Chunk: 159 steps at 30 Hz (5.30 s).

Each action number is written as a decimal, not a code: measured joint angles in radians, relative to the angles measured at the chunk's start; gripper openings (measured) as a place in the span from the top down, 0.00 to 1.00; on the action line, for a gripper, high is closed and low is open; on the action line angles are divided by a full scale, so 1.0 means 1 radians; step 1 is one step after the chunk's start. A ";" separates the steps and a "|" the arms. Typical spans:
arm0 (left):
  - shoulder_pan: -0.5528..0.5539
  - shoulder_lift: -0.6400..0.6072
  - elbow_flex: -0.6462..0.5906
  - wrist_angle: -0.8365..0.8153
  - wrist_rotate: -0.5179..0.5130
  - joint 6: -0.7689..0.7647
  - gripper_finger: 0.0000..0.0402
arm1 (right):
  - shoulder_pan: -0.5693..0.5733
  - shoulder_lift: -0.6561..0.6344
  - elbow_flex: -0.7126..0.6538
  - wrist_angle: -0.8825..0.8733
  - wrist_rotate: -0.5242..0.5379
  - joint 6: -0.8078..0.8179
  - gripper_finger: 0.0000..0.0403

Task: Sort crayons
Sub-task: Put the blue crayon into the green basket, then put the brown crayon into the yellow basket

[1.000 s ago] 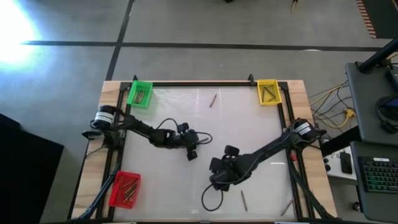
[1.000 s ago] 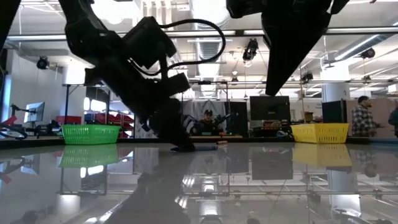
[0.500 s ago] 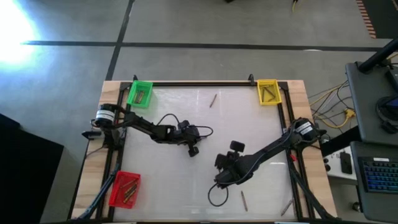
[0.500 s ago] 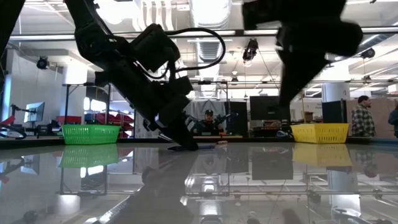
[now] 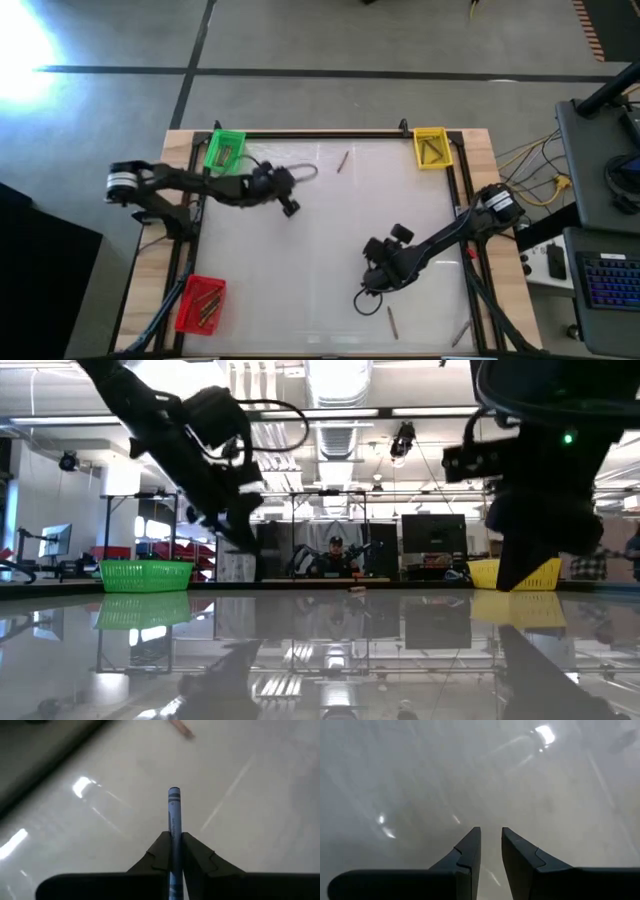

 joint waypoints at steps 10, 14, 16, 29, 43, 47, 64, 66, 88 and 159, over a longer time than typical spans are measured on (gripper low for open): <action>0.261 -0.201 -0.009 -0.191 -0.023 -0.066 0.94 | 0.031 -0.001 -0.112 0.203 0.018 0.025 0.83; 0.317 -0.244 -0.024 -0.206 -0.095 -0.115 0.90 | 0.056 -0.003 -0.118 0.198 0.021 0.018 0.83; 0.335 -0.261 -0.028 -0.225 -0.153 -0.129 0.87 | 0.066 -0.008 -0.119 0.196 0.017 0.018 0.83; 0.387 -0.251 -0.014 -0.272 -0.186 -0.145 0.71 | 0.085 -0.041 -0.132 0.191 -0.013 0.023 0.83; 0.405 0.038 0.015 -0.254 -0.123 -0.102 0.70 | 0.092 -0.041 -0.132 0.192 -0.002 0.022 0.83; 0.414 0.100 0.053 -0.261 -0.123 -0.094 0.70 | 0.092 -0.041 -0.132 0.192 -0.001 0.015 0.83; 0.431 0.252 0.132 -0.299 -0.033 -0.033 0.74 | 0.092 -0.041 -0.132 0.192 0.003 0.018 0.83; 0.430 0.258 0.130 -0.298 -0.032 -0.033 0.78 | 0.092 -0.041 -0.132 0.192 0.002 0.018 0.83; 0.430 -0.159 0.008 -0.299 0.014 0.045 0.98 | 0.114 -0.043 -0.102 0.193 -0.086 0.166 0.83; 0.002 -0.264 -0.344 0.371 -0.076 0.020 0.53 | -0.912 0.317 0.519 0.147 -0.136 -0.289 0.54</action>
